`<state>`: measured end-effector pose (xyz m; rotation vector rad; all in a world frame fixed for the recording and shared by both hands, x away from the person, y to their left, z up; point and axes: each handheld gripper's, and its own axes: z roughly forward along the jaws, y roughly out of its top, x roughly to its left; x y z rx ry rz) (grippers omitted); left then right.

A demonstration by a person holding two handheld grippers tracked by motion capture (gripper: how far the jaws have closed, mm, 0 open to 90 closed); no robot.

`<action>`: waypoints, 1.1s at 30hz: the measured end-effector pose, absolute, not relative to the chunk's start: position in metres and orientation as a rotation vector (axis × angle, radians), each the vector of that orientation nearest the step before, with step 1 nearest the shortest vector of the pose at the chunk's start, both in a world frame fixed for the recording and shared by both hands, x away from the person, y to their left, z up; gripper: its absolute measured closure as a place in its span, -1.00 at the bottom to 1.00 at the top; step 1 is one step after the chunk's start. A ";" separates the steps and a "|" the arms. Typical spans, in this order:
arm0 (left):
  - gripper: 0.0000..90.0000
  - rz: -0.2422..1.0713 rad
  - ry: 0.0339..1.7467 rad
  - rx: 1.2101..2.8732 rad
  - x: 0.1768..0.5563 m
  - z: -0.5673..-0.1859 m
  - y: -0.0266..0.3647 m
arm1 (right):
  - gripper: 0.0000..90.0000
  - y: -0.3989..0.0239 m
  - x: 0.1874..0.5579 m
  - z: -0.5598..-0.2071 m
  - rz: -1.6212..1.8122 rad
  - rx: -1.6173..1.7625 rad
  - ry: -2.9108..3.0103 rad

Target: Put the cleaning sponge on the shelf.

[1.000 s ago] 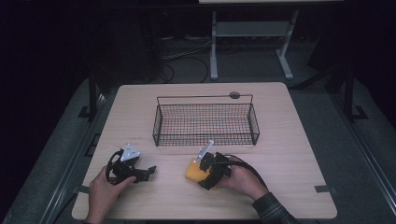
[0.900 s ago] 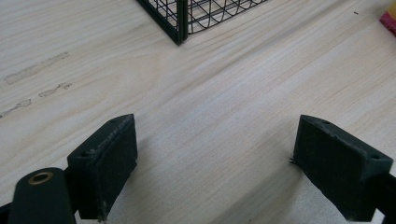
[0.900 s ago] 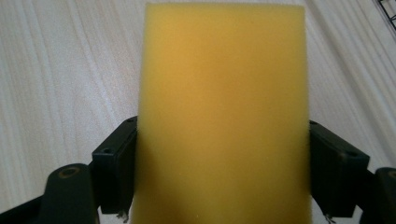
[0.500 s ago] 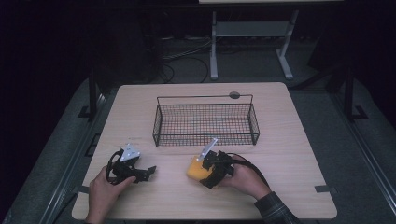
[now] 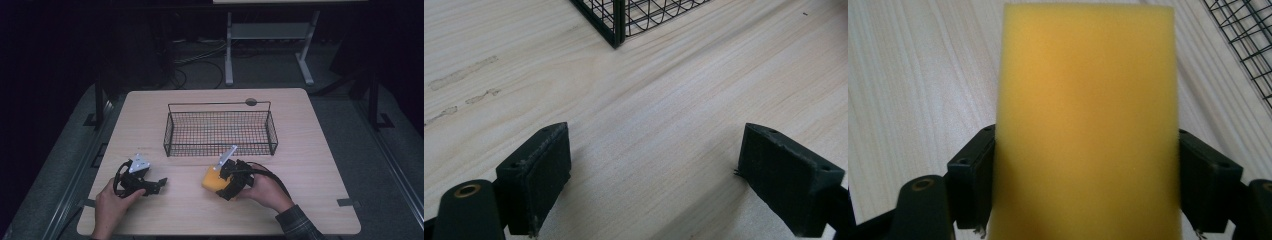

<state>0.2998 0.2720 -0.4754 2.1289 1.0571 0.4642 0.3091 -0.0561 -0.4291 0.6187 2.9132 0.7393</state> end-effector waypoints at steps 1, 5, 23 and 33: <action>-0.72 0.464 1.057 2.130 0.300 -0.475 0.272 | -0.49 -0.057 0.309 -0.429 0.741 0.622 2.913; -0.72 0.465 1.056 2.129 0.300 -0.475 0.272 | -0.49 -0.058 0.309 -0.426 0.743 0.620 2.910; -0.72 0.464 1.057 2.131 0.300 -0.475 0.272 | -0.49 -0.074 0.309 -0.410 0.771 0.656 2.875; -0.72 0.463 1.061 2.125 0.300 -0.475 0.272 | -0.49 -0.084 0.310 -0.404 0.773 0.675 2.862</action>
